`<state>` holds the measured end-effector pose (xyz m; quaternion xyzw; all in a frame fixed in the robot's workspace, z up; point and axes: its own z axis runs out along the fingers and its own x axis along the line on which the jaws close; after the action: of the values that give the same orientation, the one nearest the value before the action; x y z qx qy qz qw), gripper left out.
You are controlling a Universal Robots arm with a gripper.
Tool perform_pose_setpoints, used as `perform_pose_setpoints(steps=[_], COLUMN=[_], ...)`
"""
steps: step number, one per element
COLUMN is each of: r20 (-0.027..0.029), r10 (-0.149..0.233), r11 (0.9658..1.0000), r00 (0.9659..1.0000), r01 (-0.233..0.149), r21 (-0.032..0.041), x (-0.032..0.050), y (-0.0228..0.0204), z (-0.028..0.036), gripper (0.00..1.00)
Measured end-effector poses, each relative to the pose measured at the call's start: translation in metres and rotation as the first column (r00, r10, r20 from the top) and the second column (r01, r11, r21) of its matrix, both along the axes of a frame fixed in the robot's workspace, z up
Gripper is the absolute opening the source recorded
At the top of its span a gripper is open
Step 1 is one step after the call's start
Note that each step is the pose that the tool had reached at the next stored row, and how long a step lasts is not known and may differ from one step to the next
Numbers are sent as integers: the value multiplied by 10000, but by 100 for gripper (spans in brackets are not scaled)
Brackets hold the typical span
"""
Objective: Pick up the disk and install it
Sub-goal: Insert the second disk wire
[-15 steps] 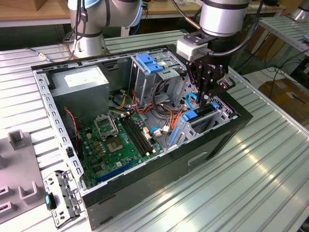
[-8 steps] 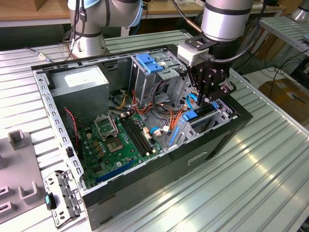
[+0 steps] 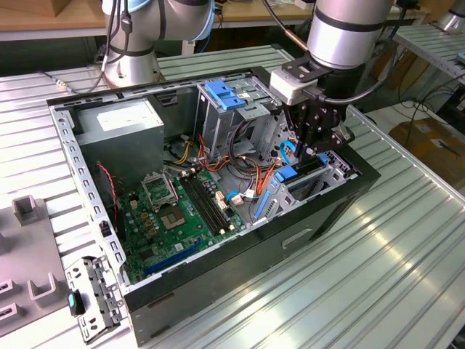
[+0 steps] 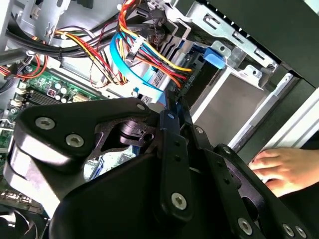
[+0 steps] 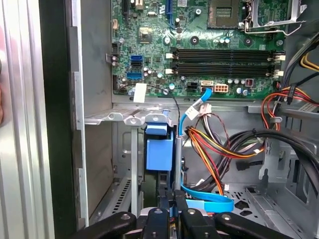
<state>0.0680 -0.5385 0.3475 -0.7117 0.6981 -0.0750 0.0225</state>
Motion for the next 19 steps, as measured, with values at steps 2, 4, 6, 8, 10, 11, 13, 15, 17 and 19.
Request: perform_pose_setpoints(steps=[2, 4, 6, 8, 10, 11, 13, 15, 17, 19], r20=[0, 0, 0, 1, 0, 0, 1, 1, 1, 1], r10=[0, 0, 0, 0, 0, 0, 0, -1, 0, 0], r11=[10000, 10000, 10000, 10000, 10000, 10000, 10000, 10000, 10000, 10000], r00=[10000, 10000, 10000, 10000, 10000, 10000, 10000, 10000, 10000, 10000], r01=[0, 0, 0, 0, 0, 0, 0, 1, 0, 0], r21=[19, 31, 44, 43, 43, 43, 46, 48, 50, 49], x=[0, 0, 0, 0, 0, 0, 0, 0, 2, 5], y=[-28, -39, -39, -39, -39, -40, -39, -39, -39, -39], z=[-3, -5, -12, -23, -29, -30, -32, -32, -30, -26], gripper=[16, 16, 16, 16, 16, 16, 16, 16, 16, 16])
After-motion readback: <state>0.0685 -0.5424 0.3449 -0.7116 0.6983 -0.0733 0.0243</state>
